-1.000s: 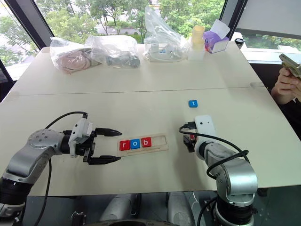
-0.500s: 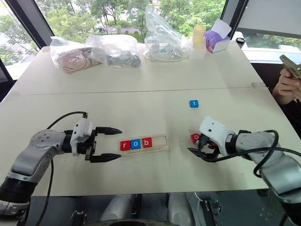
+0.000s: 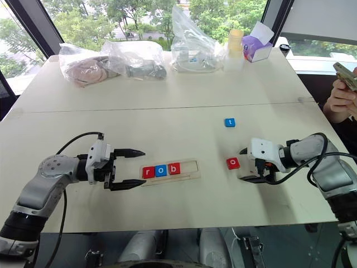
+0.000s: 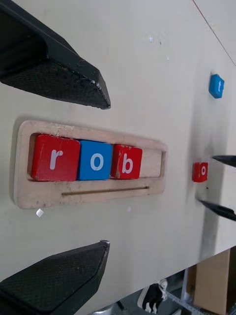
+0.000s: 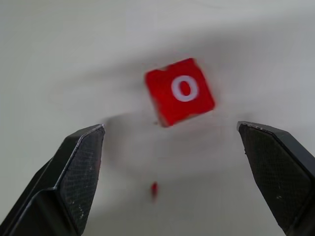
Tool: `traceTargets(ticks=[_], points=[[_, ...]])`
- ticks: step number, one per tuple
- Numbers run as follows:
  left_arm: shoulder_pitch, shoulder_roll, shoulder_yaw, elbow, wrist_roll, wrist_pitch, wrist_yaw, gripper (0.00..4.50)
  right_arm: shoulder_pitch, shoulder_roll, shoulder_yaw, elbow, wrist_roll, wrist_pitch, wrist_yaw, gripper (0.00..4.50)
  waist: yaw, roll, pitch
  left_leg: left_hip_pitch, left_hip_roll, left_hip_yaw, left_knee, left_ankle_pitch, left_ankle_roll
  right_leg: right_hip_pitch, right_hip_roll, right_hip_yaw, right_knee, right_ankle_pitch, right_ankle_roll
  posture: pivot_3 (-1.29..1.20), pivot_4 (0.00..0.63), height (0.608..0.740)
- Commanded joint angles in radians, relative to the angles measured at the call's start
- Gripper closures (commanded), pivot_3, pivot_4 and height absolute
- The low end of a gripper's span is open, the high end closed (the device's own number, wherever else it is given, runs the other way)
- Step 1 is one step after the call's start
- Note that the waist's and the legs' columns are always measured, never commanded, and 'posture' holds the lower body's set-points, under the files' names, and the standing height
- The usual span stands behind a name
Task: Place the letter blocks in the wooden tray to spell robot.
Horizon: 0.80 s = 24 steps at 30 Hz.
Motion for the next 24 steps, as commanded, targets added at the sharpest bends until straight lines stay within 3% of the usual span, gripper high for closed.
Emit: traceTargets(ticks=[1,13,16,21,24], points=[[0.009,0.011,0.025,-0.045,-0.012,0.0,0.009,0.0,-0.046,0.027,0.009,0.059,-0.028,-0.078,0.011,0.05,-0.001,0.0,0.0,0.0,0.0,0.0,0.0,0.0,0.0,0.0,0.0,0.0,0.0,0.0,0.0,0.0,0.15,0.74],[0.021,0.025,0.035,-0.073,-0.02,0.026,0.023,0.0,-0.084,0.083,0.023,0.09,-0.032,-0.088,0.042,0.05,-0.001,0.0,0.0,0.0,0.0,0.0,0.0,0.0,0.0,0.0,0.0,0.0,0.0,0.001,-0.001,0.0,0.15,0.74],[0.02,0.027,0.035,-0.073,-0.021,0.028,0.023,0.0,-0.09,0.096,0.031,0.096,-0.038,-0.09,0.047,0.87,-0.002,0.0,0.0,0.0,0.0,0.0,0.0,0.0,0.0,0.0,0.0,0.0,0.0,0.001,-0.001,0.0,0.15,0.74],[0.023,0.03,0.039,-0.079,-0.022,0.033,0.023,0.0,-0.1,0.108,0.033,0.106,-0.044,-0.083,0.053,3.33,-0.001,0.0,0.0,0.001,0.001,0.0,0.001,0.0,0.0,0.0,0.0,0.001,0.001,0.001,-0.001,0.0,0.15,0.74],[0.029,0.034,0.044,-0.086,-0.022,0.039,0.022,0.0,-0.107,0.112,0.03,0.055,-0.039,-0.059,0.04,3.35,0.0,0.0,0.0,0.001,0.0,0.0,0.001,0.0,0.0,0.0,0.0,0.001,0.001,0.001,-0.001,0.0,0.15,0.74]])
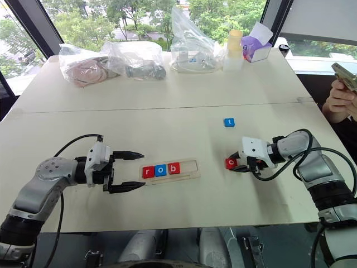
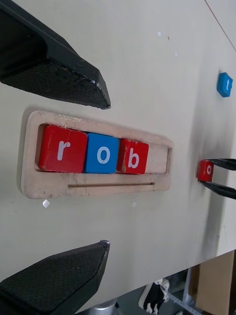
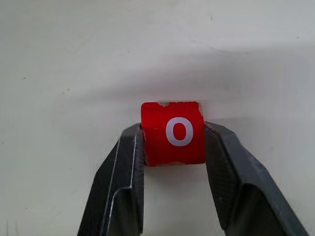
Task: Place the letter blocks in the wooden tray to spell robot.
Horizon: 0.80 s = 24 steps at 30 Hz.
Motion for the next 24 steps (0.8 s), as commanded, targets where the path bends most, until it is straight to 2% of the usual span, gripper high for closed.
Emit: traceTargets(ticks=[1,7,11,16,24], points=[[0.001,0.015,0.031,-0.039,-0.019,0.0,0.002,0.0,-0.021,0.007,-0.005,-0.081,-0.008,0.043,-0.018,3.35,-0.001,0.0,0.0,0.0,0.0,0.0,0.0,0.0,0.0,0.0,0.0,0.0,0.0,0.0,0.0,0.0,0.15,0.74],[-0.004,0.016,0.032,-0.038,-0.017,0.005,-0.001,0.0,-0.043,0.016,0.004,-0.338,0.056,0.267,-0.001,3.35,0.0,0.0,0.0,0.0,0.0,0.0,-0.001,0.0,0.0,-0.001,-0.001,0.0,0.0,0.0,0.0,0.0,0.15,0.74],[-0.008,0.014,0.029,-0.037,-0.017,0.007,-0.003,0.0,-0.058,0.076,0.091,-0.489,0.023,0.397,-0.044,3.35,0.001,0.0,0.0,0.0,0.0,-0.001,-0.001,0.0,0.0,-0.001,-0.001,0.0,0.0,0.0,0.0,0.0,0.15,0.74],[-0.002,0.016,0.033,-0.042,-0.018,0.008,-0.001,0.0,-0.074,0.143,0.182,-0.524,-0.049,0.47,-0.117,3.35,0.005,0.0,0.0,-0.001,-0.001,-0.001,0.0,0.0,0.0,-0.001,-0.002,0.0,0.0,0.0,0.0,0.0,0.15,0.74],[0.019,0.018,0.042,-0.055,-0.018,0.009,0.004,0.0,-0.117,0.214,0.224,-0.489,-0.09,0.498,-0.191,3.35,0.001,0.0,0.0,-0.001,0.0,-0.001,-0.001,0.0,0.0,-0.002,-0.001,0.0,0.001,0.0,0.0,0.0,0.15,0.74]])
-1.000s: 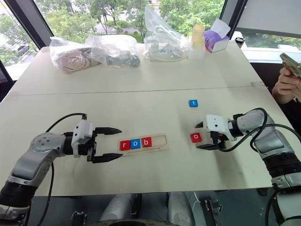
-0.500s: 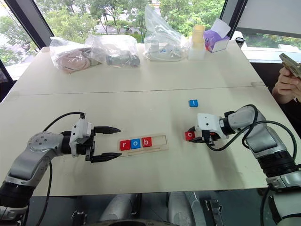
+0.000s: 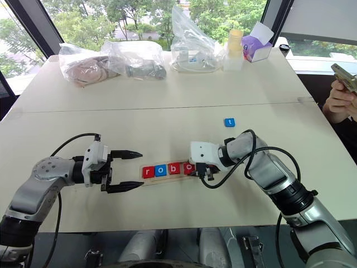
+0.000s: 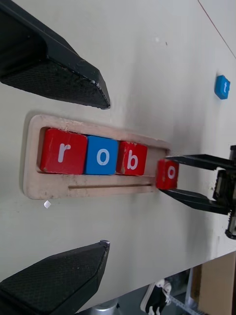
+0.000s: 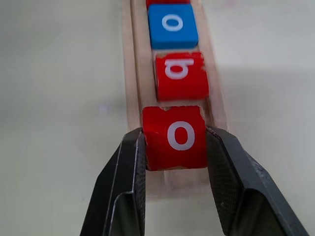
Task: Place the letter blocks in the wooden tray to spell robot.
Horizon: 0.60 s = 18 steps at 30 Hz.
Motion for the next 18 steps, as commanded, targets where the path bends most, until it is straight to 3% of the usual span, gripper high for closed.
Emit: traceTargets(ticks=[1,18], points=[[0.004,0.01,0.023,-0.032,-0.017,0.001,0.006,0.0,-0.033,0.009,-0.003,-0.003,-0.012,-0.003,-0.015,3.35,0.0,0.0,0.0,0.0,0.0,0.0,0.0,0.0,0.0,0.0,0.0,0.0,0.0,0.0,0.0,0.0,0.15,0.74],[0.008,0.006,0.02,-0.041,-0.02,0.007,0.022,0.0,-0.011,0.017,0.033,-0.019,-0.028,0.028,-0.024,3.35,0.0,0.0,0.0,0.0,0.0,0.0,0.0,0.0,0.0,0.0,0.001,0.0,0.0,0.0,0.0,0.0,0.15,0.74]])
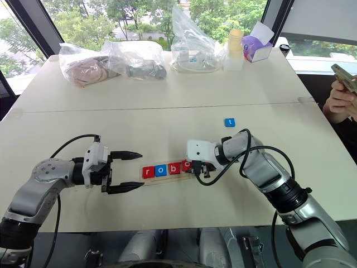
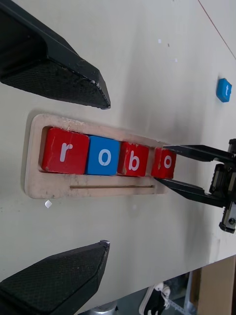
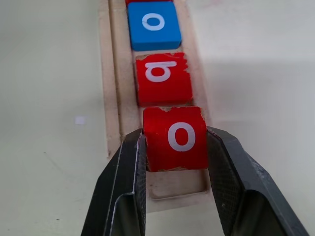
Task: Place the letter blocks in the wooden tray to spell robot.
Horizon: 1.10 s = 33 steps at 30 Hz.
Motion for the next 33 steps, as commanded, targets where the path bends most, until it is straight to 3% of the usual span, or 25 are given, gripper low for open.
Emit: traceTargets(ticks=[1,33], points=[[-0.002,0.005,0.021,-0.03,-0.019,-0.003,0.003,0.0,0.001,-0.003,0.008,-0.033,-0.005,0.008,0.001,3.35,0.0,0.0,0.0,0.0,0.0,0.0,0.0,0.0,0.0,0.0,0.0,0.0,0.0,0.0,0.0,0.0,0.15,0.74],[0.047,0.001,0.023,-0.067,-0.036,0.009,0.049,0.0,-0.024,0.039,0.048,-0.003,-0.029,-0.004,-0.017,3.35,-0.001,0.0,0.0,0.001,0.0,0.0,0.0,0.0,0.0,0.0,0.0,0.0,0.0,0.0,0.0,0.0,0.15,0.74]])
